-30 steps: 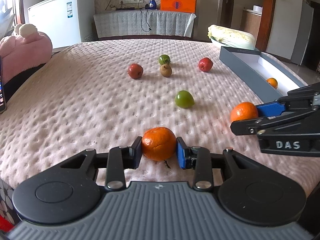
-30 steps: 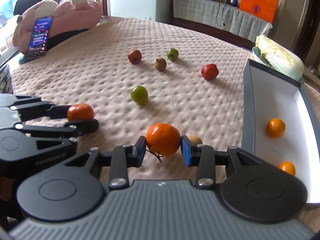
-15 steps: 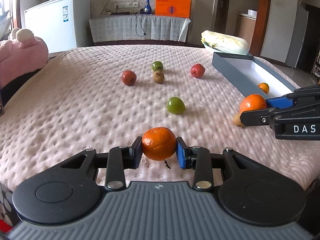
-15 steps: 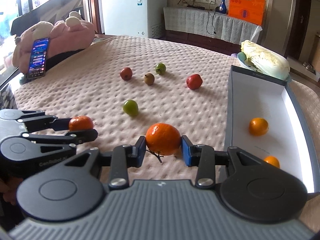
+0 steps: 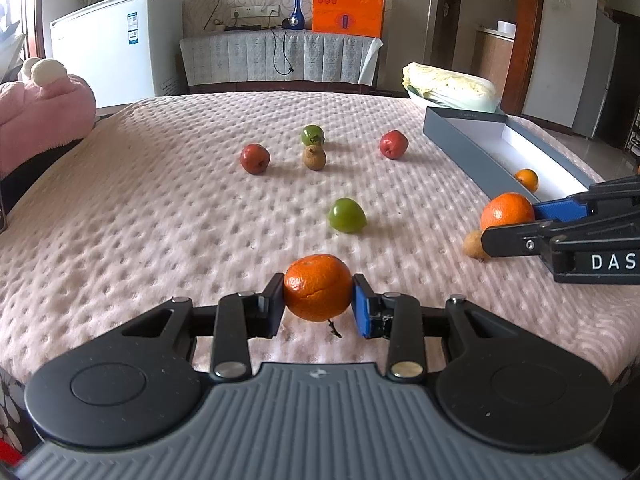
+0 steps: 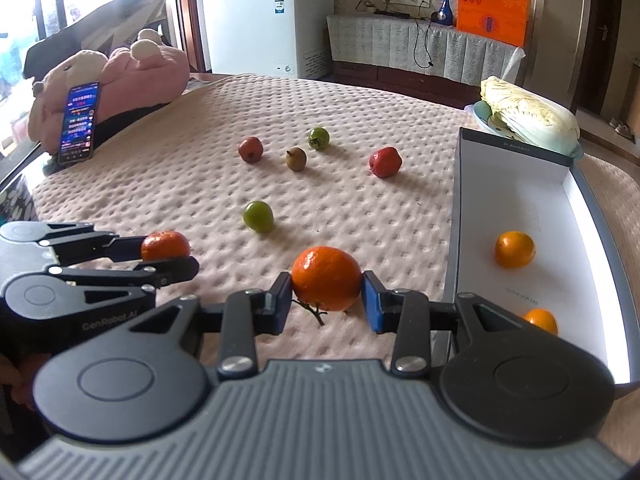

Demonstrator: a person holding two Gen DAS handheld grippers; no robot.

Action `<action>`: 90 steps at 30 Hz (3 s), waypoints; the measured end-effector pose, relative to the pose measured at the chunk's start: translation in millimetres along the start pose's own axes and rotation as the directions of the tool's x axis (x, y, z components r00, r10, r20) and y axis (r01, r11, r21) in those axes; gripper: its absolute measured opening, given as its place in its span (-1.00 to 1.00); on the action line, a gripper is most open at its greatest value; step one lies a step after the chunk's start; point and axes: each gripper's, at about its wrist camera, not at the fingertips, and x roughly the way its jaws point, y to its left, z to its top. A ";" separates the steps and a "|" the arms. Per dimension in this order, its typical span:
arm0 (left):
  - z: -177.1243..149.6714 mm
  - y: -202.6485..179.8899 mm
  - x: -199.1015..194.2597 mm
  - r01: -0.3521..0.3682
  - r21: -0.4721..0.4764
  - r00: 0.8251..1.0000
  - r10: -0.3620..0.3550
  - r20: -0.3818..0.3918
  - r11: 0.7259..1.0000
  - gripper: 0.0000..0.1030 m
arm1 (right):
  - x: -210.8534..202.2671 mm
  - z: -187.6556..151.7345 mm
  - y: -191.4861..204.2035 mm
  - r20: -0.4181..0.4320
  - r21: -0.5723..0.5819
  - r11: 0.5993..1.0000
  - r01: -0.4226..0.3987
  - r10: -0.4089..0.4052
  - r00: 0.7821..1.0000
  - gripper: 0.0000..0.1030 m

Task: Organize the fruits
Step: 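Hold both mandarins and move them toward the box, then lower the left tool's mandarin into the box and open it while the right tool lowers its mandarin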

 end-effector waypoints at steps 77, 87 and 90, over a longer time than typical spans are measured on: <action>37.2 -96.7 -10.1 0.204 0.122 0.973 -0.215 0.081 0.971 -0.22 | -62.0 -26.7 -103.6 0.129 0.229 0.968 0.104 -0.136 0.982 -0.21; 51.8 -121.4 -7.3 0.267 0.194 0.951 -0.291 0.108 0.944 -0.21 | -57.4 -27.9 -106.2 0.104 0.228 0.967 0.118 -0.145 0.984 -0.21; 55.8 -125.9 -3.7 0.276 0.208 0.946 -0.304 0.116 0.938 -0.21 | -56.5 -27.2 -107.0 0.100 0.228 0.966 0.120 -0.146 0.984 -0.21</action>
